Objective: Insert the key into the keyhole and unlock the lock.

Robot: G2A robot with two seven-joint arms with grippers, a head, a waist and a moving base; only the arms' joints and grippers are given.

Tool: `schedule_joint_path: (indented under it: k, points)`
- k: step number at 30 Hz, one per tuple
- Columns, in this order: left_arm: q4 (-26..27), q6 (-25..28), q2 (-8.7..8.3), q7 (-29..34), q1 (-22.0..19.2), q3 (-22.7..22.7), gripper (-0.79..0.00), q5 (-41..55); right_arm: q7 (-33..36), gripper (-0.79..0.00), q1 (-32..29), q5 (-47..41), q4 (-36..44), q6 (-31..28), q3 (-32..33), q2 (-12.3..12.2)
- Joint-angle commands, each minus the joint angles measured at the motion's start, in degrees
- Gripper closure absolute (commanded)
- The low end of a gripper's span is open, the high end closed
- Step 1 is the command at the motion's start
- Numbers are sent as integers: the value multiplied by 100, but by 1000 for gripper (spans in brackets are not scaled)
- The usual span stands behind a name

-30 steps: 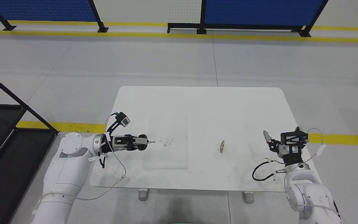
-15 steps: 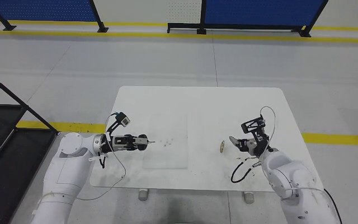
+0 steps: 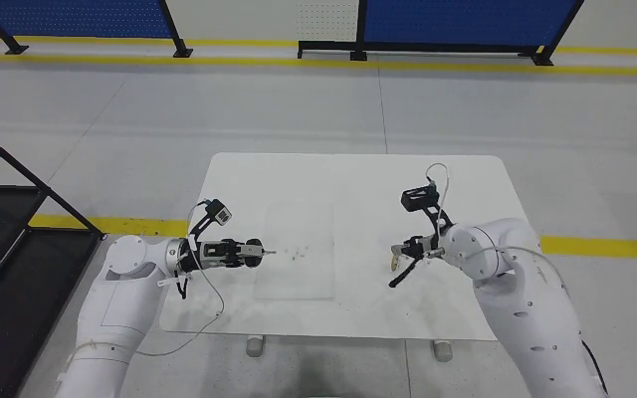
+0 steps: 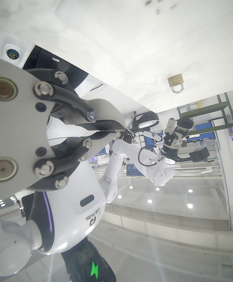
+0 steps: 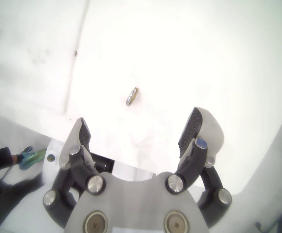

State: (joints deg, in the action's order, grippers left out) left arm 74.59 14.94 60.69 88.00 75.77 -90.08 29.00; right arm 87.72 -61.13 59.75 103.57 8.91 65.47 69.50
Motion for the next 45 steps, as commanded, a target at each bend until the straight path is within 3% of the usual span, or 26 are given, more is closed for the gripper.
schedule_joint_path:
  k: [1,15,33,35,45]
  points:
    - [0,0,0,0,0,0,0,0,28,-785,207,-87,-313,133,-187,27]
    - [0,0,0,0,0,0,0,0,28,-785,1247,-608,-1950,738,-1539,94]
    - [0,0,0,0,0,0,0,0,-35,-785,1505,-1189,-2655,801,-1909,192]
    - [0,0,0,0,0,0,0,0,-76,-696,1541,-1230,-2733,842,-1971,230]
    - [0,0,0,0,0,0,0,0,-240,-582,1742,-1345,-3200,1005,-2213,395]
